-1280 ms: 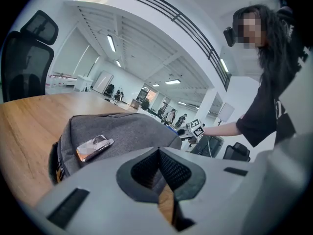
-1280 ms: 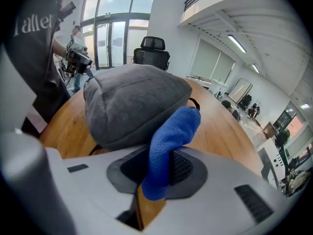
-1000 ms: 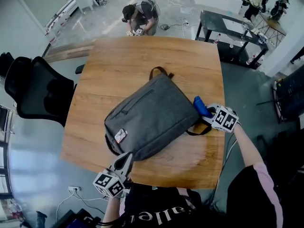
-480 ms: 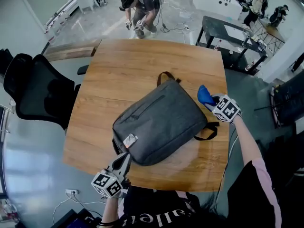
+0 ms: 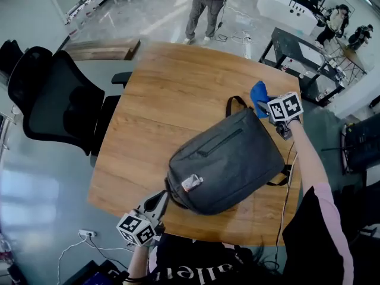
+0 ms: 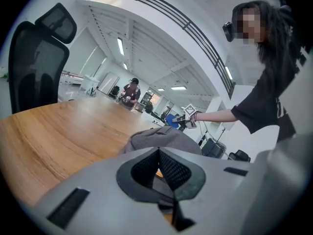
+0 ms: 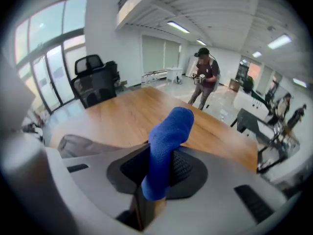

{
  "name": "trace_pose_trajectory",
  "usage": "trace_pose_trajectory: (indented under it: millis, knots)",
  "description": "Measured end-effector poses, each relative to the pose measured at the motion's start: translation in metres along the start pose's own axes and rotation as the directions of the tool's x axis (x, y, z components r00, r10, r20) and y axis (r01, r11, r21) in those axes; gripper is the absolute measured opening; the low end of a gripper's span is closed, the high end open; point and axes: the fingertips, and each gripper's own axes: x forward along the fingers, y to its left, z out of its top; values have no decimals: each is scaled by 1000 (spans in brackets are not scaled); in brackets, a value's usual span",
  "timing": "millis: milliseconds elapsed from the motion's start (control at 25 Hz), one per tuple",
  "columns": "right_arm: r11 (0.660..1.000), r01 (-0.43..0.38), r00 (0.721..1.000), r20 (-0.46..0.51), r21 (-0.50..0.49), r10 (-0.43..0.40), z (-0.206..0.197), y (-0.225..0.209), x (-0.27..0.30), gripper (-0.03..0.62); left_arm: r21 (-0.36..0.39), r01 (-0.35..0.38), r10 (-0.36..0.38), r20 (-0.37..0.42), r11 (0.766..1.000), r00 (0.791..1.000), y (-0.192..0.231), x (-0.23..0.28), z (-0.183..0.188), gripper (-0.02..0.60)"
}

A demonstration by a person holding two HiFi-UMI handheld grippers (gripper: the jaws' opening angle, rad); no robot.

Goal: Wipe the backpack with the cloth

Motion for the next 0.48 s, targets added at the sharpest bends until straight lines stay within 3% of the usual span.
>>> trace_pose_trajectory:
  millis: [80,160,360,480]
  knots:
    - [986,-37,999,1,160,38,22,12,13,87,-9,-8,8,13,1000,1000,18,-6,5,1]
    - [963,-80,996,-11,257,86,37,30,27,87,-16,-15,16,18,1000,1000,33,-10,13,2]
    - [922,-61,989,-103,382,108,42,60,55,87,-31,-2,3,44,1000,999,60,-14,22,2]
    - [923,-35,979,-173,384,109,35,75,65,87,-36,6,-5,50,999,999,69,-15,27,0]
